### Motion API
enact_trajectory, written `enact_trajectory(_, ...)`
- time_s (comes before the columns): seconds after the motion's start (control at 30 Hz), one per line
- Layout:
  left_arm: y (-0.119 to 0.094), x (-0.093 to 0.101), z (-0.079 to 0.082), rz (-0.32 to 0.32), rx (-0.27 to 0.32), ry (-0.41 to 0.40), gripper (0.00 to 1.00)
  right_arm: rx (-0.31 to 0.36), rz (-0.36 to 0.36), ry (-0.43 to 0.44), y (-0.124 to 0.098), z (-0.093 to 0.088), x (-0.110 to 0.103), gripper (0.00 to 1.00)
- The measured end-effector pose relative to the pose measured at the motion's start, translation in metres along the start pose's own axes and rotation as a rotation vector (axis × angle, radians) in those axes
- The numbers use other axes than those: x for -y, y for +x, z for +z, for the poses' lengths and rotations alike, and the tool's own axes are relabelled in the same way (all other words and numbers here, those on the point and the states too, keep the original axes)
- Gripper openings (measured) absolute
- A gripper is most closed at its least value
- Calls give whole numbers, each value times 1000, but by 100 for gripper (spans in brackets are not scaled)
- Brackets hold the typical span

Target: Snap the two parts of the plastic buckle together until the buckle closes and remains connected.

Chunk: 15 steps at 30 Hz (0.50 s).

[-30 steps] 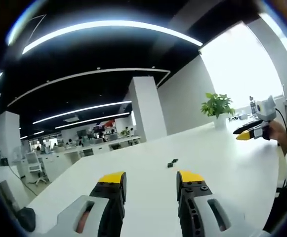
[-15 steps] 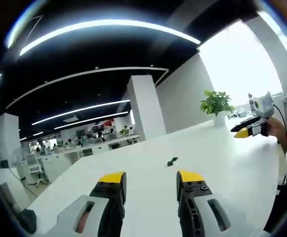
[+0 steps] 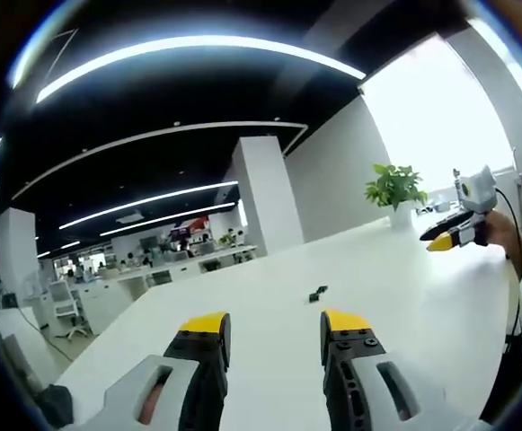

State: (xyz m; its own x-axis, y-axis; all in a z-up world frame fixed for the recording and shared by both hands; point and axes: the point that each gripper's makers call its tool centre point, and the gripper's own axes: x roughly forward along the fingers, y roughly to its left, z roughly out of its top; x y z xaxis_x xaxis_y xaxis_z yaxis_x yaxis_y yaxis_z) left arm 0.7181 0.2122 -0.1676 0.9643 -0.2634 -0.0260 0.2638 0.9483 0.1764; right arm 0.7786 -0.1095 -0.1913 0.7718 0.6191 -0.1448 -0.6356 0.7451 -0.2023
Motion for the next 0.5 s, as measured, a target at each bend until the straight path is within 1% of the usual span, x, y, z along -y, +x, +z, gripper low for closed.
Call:
enact_trajectory(0.13,0,0,1,2,1,4,40,-1,19,1,2,2,-2,30)
enact_trajectory(0.5,3,3,5,-9,0,27,40,-6,26,-14,5,7,0,29)
